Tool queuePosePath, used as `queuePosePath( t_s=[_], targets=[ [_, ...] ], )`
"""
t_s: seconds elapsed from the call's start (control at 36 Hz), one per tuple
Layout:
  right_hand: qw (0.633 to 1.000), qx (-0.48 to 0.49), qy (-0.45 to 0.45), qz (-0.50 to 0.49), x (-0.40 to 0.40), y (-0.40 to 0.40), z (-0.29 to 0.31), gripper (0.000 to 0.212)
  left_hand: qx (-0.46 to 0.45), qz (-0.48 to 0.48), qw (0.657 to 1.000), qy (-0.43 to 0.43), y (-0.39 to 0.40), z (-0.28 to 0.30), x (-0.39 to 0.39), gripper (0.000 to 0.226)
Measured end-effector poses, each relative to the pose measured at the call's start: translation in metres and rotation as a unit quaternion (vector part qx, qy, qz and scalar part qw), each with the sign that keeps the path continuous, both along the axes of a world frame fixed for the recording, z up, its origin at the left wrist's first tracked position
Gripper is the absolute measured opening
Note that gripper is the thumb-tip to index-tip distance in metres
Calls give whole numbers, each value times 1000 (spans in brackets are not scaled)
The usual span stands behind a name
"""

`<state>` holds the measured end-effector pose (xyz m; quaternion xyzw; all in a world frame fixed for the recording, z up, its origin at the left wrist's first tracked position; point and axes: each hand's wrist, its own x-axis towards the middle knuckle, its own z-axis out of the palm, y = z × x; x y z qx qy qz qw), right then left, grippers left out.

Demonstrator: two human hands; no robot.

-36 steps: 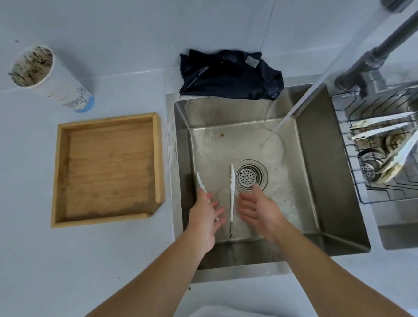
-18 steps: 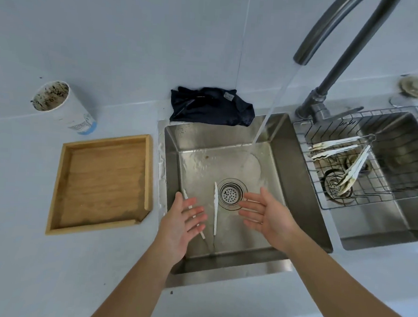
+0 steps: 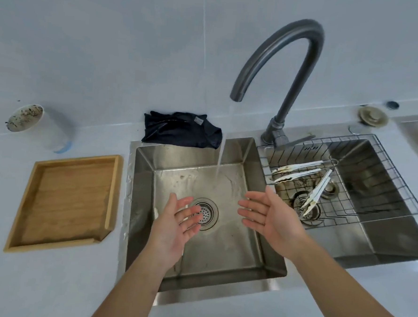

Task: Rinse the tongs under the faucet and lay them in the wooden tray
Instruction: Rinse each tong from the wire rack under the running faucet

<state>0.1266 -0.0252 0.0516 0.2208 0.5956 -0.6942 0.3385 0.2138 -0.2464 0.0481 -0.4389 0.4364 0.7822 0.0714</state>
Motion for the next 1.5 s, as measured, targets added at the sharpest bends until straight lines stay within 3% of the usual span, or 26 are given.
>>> queuePosePath(
  t_s=[0.47, 0.78, 0.89, 1.0, 1.08, 1.17, 1.28, 1.36, 1.5],
  targets=[
    [998, 21, 26, -44, -49, 135, -1, 52, -24, -58, 998, 1, 102, 3, -44, 41],
    [998, 36, 28, -52, -89, 203, -14, 50, -186, -190, 964, -1, 155, 3, -76, 13],
    [998, 42, 29, -31, -106, 223, -22, 41, -268, -286, 919, 30, 174, 4, -98, 9],
    [996, 71, 59, 8, -127, 239, -27, 24, -350, -395, 848, 39, 191, 4, -129, 11],
    [990, 108, 86, 16, -142, 246, -29, 20, -400, -460, 792, 42, 199, -1, -147, 36],
    [973, 174, 130, 75, -157, 251, -32, 14, -482, -514, 708, 39, 206, -7, -161, 54],
    [895, 325, 216, 216, -181, 253, -35, 29, -551, -550, 627, 31, 218, -15, -179, 68],
    [850, 371, 240, 286, -200, 250, -42, 39, -589, -572, 570, 43, 226, -27, -191, 78],
    [756, 440, 281, 395, -225, 244, -58, 55, -607, -598, 521, 43, 236, -48, -202, 96]
  ],
)
